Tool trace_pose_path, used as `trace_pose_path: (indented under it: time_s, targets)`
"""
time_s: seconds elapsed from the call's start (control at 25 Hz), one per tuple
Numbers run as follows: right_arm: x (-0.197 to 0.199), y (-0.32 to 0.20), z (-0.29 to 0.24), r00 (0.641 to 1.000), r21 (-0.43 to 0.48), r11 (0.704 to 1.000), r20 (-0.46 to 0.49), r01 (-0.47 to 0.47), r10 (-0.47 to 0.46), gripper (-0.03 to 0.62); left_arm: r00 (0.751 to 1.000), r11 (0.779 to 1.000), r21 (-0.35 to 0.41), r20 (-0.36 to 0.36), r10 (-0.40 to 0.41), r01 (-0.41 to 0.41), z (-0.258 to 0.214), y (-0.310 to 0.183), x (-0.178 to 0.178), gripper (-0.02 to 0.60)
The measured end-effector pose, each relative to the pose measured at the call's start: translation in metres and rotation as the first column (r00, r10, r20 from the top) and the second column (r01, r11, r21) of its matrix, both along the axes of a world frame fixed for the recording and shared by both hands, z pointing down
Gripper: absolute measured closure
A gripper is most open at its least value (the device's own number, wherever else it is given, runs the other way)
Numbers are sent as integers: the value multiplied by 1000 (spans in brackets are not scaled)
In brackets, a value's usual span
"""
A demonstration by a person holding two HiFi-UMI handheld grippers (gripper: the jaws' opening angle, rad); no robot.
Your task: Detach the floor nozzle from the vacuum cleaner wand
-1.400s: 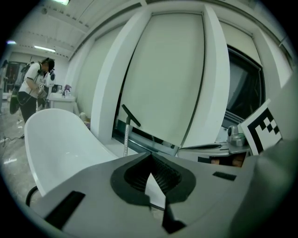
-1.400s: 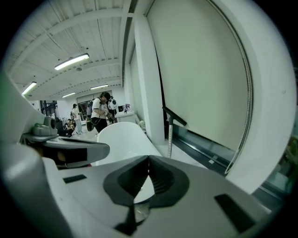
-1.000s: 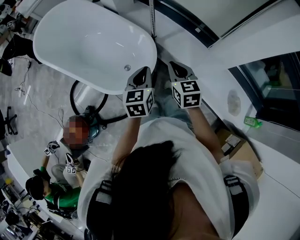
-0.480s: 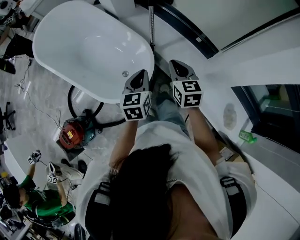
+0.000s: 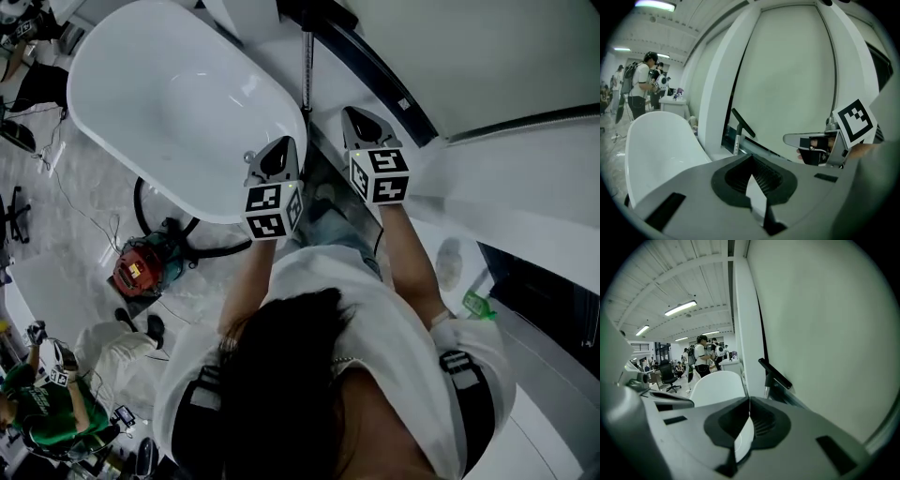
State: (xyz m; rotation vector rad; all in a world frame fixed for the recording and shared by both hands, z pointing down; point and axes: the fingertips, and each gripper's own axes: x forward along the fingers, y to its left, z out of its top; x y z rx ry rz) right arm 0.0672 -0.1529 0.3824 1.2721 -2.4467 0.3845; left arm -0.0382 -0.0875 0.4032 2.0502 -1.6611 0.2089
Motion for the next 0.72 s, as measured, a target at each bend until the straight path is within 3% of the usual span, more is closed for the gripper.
trace_pose_path:
  time_s: [0.72]
  targets:
    - [-4, -111, -6, 997, 45, 996, -34, 73, -71, 577, 997, 998, 15, 32, -65, 65, 5, -85, 15, 578]
